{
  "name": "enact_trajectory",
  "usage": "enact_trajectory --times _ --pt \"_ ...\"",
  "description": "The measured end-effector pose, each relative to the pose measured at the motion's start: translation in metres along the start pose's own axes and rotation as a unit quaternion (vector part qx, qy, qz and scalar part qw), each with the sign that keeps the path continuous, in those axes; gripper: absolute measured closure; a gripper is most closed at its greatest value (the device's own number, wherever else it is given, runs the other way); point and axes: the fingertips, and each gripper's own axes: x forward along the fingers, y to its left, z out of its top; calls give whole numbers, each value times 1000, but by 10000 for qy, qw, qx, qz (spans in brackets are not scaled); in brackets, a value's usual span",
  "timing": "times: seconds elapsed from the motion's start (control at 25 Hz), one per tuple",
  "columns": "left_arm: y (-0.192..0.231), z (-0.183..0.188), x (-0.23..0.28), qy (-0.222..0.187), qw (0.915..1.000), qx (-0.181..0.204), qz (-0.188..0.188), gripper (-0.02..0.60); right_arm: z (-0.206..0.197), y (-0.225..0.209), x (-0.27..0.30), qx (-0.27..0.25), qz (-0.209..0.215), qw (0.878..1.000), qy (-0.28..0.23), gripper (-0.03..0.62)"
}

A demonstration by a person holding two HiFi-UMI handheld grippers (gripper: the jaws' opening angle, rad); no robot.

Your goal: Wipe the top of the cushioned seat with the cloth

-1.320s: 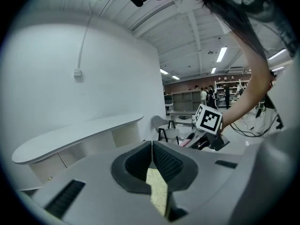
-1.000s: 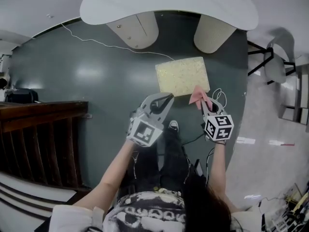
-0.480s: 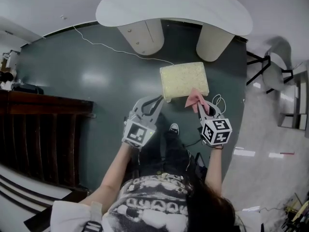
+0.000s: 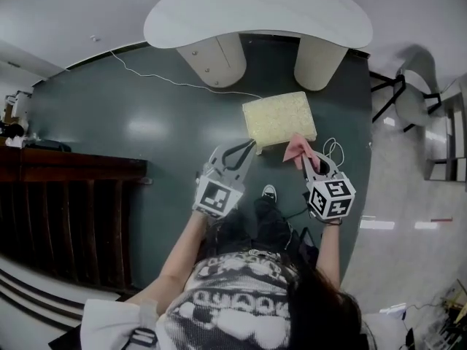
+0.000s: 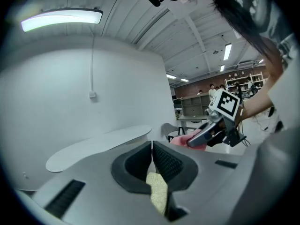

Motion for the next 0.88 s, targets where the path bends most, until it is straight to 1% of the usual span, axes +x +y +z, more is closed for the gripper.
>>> enact_trajectory --times 0.2,0.32,0.44,0.68,0.88 --pt "-7 8 -21 -77 9993 221 -305 574 3 25 -6 -23 8 9999 -108 582" --pt "-6 4 -44 -141 9987 233 -428 574 0 50 -10 -13 -16 9999 -156 582" --pt "-3 -3 -66 -155 9981 233 -553 574 -5 76 -12 -2 -68 9999 -154 582" --pt "-3 -14 -113 -272 9963 211 -788 574 -19 133 -19 182 -138 9994 -261 582" --pt "-5 -36 -149 -393 9944 197 -960 574 -34 182 -26 158 -242 9990 -338 582"
